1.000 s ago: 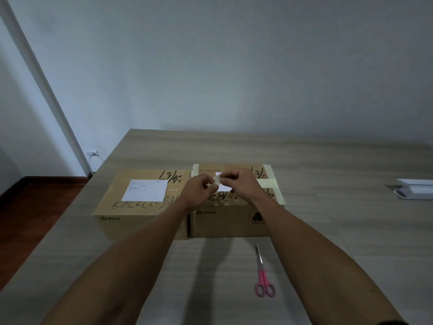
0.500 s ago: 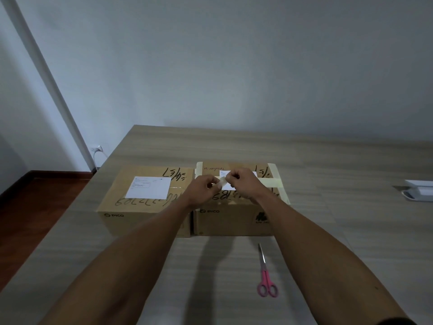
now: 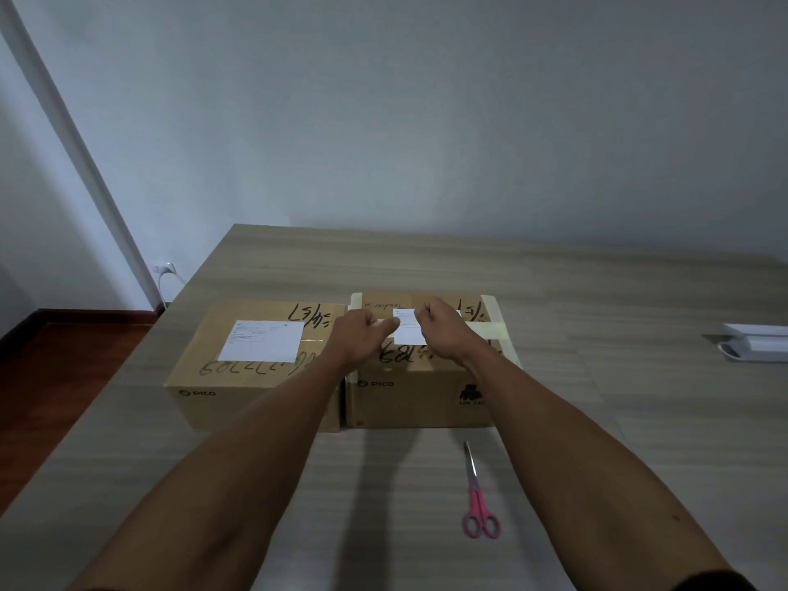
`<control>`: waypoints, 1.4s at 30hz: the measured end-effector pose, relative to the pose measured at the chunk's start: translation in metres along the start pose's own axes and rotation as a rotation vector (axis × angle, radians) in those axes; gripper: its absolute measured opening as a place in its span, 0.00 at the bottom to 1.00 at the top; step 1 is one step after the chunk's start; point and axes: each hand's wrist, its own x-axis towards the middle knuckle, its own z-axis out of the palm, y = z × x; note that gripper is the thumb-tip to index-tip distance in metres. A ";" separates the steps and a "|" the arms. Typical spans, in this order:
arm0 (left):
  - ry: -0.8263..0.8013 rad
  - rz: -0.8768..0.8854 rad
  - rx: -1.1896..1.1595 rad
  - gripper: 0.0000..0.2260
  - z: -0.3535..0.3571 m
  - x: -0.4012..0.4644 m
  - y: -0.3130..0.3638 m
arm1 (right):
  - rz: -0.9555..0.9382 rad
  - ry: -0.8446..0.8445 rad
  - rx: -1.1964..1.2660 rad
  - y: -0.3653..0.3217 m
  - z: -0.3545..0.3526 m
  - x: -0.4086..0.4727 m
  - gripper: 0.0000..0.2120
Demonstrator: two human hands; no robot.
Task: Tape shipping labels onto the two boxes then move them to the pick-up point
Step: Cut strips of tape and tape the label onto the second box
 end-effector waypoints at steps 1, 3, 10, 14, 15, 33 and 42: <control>0.008 -0.005 0.005 0.23 0.001 0.001 -0.001 | 0.004 -0.001 -0.002 0.002 -0.001 0.000 0.13; 0.010 -0.010 0.016 0.23 0.003 0.002 -0.004 | 0.016 -0.022 0.039 0.005 -0.004 0.001 0.13; 0.001 -0.004 -0.023 0.19 0.011 -0.002 0.002 | 0.026 -0.079 0.125 0.008 -0.012 0.002 0.09; -0.032 0.001 -0.074 0.21 0.011 -0.003 0.003 | -0.002 -0.067 0.087 0.012 -0.017 0.005 0.10; -0.048 0.003 -0.074 0.20 0.011 -0.003 0.003 | 0.000 -0.061 0.080 0.012 -0.018 0.007 0.10; 0.011 -0.032 -0.163 0.22 0.020 -0.005 0.012 | -0.038 0.108 -0.051 0.015 -0.028 0.031 0.08; -0.237 -0.064 -0.244 0.26 0.015 0.000 0.015 | -0.164 -0.003 -0.199 0.010 -0.045 0.043 0.07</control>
